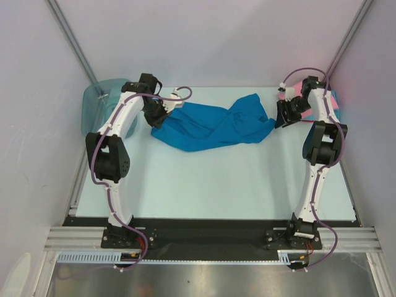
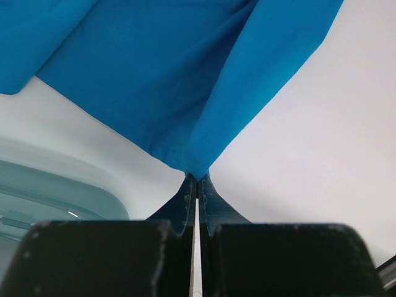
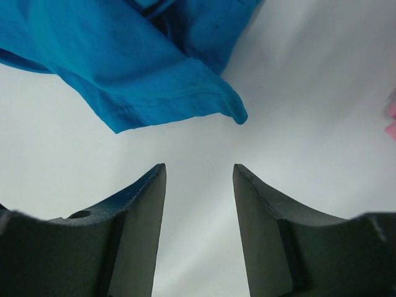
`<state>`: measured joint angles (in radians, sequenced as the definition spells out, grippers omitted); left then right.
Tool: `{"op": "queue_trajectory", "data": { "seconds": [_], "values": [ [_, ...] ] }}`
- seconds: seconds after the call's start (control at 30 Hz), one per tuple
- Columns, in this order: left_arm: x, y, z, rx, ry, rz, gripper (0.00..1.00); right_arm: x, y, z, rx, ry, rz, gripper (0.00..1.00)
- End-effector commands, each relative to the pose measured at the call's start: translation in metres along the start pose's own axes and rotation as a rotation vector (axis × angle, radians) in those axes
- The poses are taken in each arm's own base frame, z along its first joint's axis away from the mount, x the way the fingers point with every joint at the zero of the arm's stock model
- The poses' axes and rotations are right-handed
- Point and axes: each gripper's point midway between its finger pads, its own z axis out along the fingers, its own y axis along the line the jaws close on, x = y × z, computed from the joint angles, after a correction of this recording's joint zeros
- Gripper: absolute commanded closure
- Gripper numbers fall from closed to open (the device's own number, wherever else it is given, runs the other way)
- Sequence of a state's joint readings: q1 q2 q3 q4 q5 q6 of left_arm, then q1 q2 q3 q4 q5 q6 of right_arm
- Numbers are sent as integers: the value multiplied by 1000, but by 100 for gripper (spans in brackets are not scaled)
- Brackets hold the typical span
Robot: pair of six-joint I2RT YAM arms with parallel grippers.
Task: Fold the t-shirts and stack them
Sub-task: Flatten the tshirt out
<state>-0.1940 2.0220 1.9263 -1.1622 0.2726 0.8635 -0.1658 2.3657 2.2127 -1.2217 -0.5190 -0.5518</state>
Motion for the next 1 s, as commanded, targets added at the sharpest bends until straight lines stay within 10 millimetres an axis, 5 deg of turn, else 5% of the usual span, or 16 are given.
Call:
{"op": "queue_trajectory", "data": {
  "seconds": [0.0, 0.53, 0.83, 0.97],
  "values": [
    [-5, 3, -2, -12, -29, -37, 99, -14, 2, -6, -42, -59, -16, 47],
    [11, 11, -9, -59, 24, -31, 100, -44, -36, 18, -2, -150, -43, 46],
    [19, 15, -12, -82, 65, -28, 100, -63, -31, 17, 3, -211, -105, 50],
    [16, 21, -14, -98, 65, -30, 100, -54, -23, 27, -5, -201, -133, 50]
  ]
}}
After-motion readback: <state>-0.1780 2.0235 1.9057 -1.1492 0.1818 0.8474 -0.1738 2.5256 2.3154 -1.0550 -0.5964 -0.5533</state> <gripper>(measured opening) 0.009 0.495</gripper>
